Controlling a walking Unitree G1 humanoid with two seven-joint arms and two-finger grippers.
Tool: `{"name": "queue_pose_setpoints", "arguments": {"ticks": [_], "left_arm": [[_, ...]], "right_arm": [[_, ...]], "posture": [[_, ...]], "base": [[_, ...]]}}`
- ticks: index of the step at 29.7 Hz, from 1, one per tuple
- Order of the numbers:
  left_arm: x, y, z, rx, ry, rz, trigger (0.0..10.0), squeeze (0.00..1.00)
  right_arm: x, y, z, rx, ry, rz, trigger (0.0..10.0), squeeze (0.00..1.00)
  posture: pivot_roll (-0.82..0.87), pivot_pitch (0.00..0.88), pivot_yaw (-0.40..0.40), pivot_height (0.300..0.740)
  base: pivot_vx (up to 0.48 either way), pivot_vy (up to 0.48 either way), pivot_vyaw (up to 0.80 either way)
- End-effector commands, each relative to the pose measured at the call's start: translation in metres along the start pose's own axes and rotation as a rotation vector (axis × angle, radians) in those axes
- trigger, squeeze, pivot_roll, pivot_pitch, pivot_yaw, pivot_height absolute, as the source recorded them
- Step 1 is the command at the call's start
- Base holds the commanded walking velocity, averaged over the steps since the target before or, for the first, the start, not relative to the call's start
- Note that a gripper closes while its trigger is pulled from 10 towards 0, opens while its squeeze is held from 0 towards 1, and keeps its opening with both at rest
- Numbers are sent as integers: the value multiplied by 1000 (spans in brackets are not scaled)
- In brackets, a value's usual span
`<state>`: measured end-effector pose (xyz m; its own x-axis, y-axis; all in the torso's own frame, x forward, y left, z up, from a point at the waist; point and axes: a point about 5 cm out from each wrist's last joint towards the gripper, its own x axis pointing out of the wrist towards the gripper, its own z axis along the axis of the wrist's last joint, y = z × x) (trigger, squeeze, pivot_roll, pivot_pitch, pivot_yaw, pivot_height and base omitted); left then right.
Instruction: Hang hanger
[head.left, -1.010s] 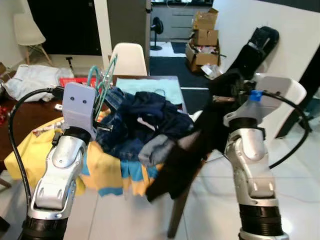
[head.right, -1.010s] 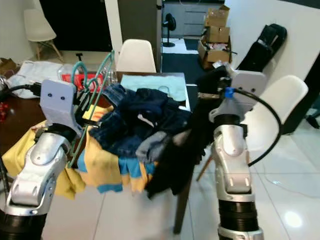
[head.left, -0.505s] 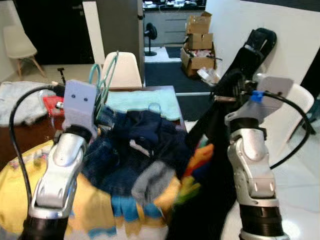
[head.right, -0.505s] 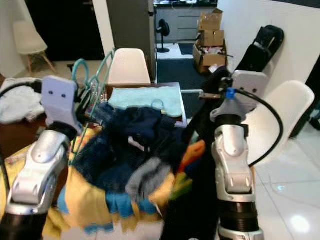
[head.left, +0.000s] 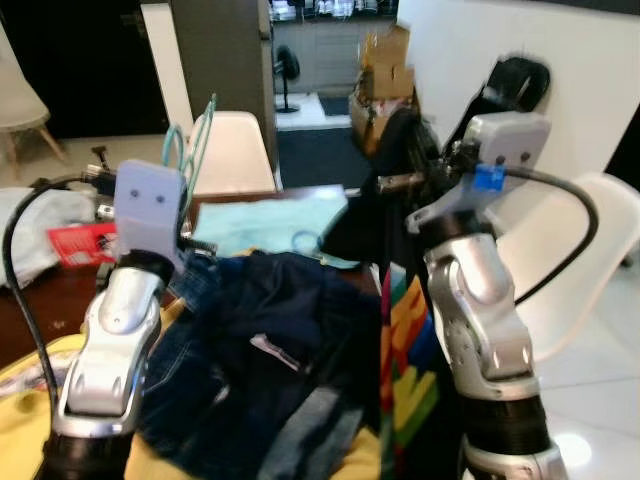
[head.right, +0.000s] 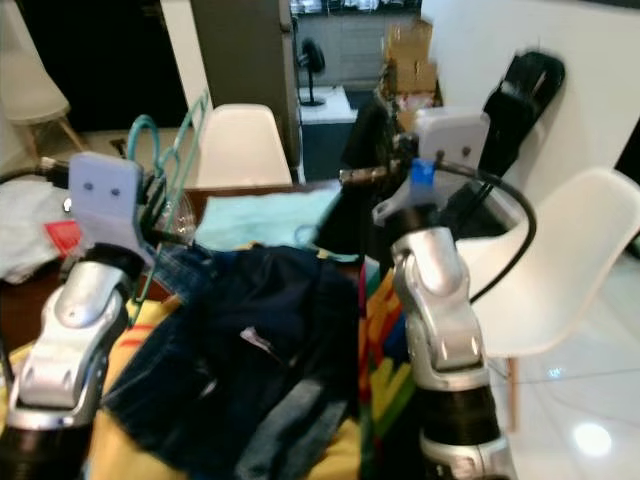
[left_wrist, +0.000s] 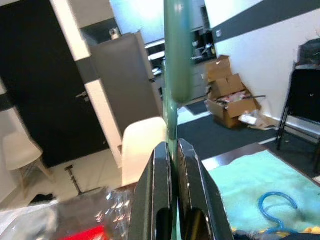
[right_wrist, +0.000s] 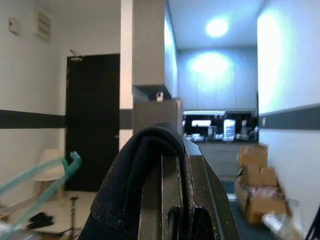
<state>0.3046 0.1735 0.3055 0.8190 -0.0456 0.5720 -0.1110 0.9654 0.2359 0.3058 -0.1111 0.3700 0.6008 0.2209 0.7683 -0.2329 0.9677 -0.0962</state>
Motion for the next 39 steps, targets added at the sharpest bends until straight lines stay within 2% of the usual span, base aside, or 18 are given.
{"name": "queue_pose_setpoints", "arguments": {"ticks": [1,10,13,19,20,21,22,23,25,29,30,31,32,33,36,37,38,39], "left_arm": [[-3,4,2,33,-16,10,10000,0],[-6,3,1,30,-13,13,10000,0],[-6,4,2,18,-15,25,10000,0],[-5,6,3,11,-19,42,10000,0],[-3,14,6,38,-40,114,10000,0],[-3,14,6,38,-40,114,10000,0],[0,26,11,72,-60,208,10000,0],[0,26,11,72,-60,208,10000,0],[1,47,24,205,-120,380,10000,0],[1,47,24,205,-120,380,10000,0],[2,58,37,338,-171,453,10000,0],[1,66,56,454,-262,497,10000,0],[1,66,56,454,-262,497,10000,0],[0,70,70,522,-327,514,10000,0],[0,70,70,522,-327,514,10000,0],[0,71,78,562,-364,508,10000,0],[0,71,78,562,-364,508,10000,0],[1,64,68,499,-294,416,10000,0]], "right_arm": [[1,8,4,18,-31,33,10000,0],[11,7,7,-15,-46,45,10000,0],[18,12,11,5,-65,98,10000,0],[23,14,16,36,-84,115,10000,0],[37,19,30,85,-146,143,10000,0],[37,19,30,85,-146,143,10000,0],[52,27,44,123,-214,182,10000,0],[52,27,44,123,-214,182,10000,0],[75,42,64,169,-320,208,10000,0],[75,42,64,169,-320,208,10000,0],[87,44,73,176,-370,138,10000,0],[96,42,84,204,-427,58,10000,0],[96,42,84,204,-427,58,10000,0],[102,41,93,227,-466,13,10000,0],[102,41,93,227,-466,13,10000,0],[105,44,96,245,-479,5,10000,0],[105,44,96,245,-479,5,10000,0],[101,65,70,235,-367,117,10000,0]], "posture": [[0,137,-19,740],[-2,141,-31,740],[-4,141,-38,740],[-5,141,-41,740],[-7,141,-46,740],[-7,141,-46,740],[-10,140,-50,740],[-10,140,-50,740],[0,141,-65,740],[0,141,-65,740],[18,143,-78,740],[40,149,-93,740],[40,149,-93,740],[45,150,-94,740],[45,150,-94,740],[54,153,-99,740],[54,153,-99,740],[45,163,-97,740]], "base": [[0,0,0],[0,0,0],[0,0,0],[0,0,0],[0,0,0],[0,0,0],[0,0,0],[0,0,0],[0,0,0],[0,0,0],[0,0,0],[0,0,0],[0,0,0],[0,0,0],[0,0,0],[0,0,0],[0,0,0],[0,0,0]]}}
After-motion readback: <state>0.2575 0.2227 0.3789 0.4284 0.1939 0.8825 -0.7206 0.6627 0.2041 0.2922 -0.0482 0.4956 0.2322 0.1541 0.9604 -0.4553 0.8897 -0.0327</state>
